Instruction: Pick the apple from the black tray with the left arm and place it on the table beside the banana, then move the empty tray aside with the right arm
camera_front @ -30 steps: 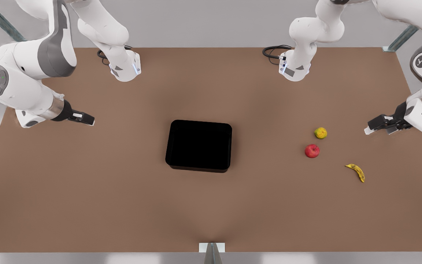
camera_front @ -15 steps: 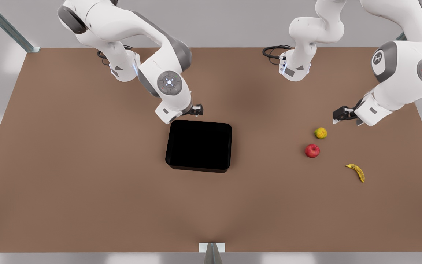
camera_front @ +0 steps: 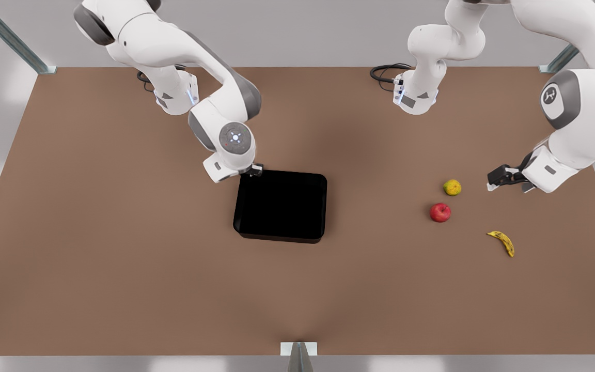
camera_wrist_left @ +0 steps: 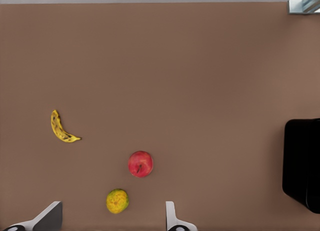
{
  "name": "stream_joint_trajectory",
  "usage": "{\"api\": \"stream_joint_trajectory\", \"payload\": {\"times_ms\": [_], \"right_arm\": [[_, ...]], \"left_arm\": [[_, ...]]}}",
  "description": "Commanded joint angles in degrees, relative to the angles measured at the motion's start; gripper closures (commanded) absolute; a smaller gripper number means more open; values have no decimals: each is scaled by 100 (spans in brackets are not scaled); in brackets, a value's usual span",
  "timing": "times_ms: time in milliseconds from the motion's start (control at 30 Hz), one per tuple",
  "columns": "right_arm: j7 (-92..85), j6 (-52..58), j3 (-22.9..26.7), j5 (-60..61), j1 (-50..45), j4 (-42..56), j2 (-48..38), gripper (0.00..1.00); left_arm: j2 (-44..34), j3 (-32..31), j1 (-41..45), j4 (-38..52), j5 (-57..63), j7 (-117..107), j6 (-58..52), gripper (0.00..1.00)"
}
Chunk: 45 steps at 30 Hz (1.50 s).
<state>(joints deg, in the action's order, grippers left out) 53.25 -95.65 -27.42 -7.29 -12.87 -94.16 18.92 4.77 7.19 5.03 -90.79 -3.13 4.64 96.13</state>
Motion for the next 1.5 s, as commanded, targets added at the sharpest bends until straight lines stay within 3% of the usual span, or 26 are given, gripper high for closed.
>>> {"api": "stream_joint_trajectory", "payload": {"times_ms": [0,100,233,333,467,733,1467], "right_arm": [[-464,-15,-9,-36,13,-182,-160,15],[-578,-111,-36,237,241,-357,-187,7],[-1044,-1518,-36,202,312,-1140,-292,2],[-1273,-2282,-53,193,303,-1544,-266,2],[-1457,-2397,-45,202,399,-1825,-459,2],[-1510,-3636,-53,184,399,-2282,-20,3],[-1510,-4893,-9,211,654,-2915,868,4]], "left_arm": [[-2,1,112,0,6,160,11,0],[-2,1,112,0,6,160,11,0],[-2,1,112,0,14,160,11,0],[24,10,112,0,14,160,29,0],[33,10,103,0,14,151,29,0],[33,1,103,-9,14,151,29,0],[-11,1,112,-88,14,142,11,0]]}}
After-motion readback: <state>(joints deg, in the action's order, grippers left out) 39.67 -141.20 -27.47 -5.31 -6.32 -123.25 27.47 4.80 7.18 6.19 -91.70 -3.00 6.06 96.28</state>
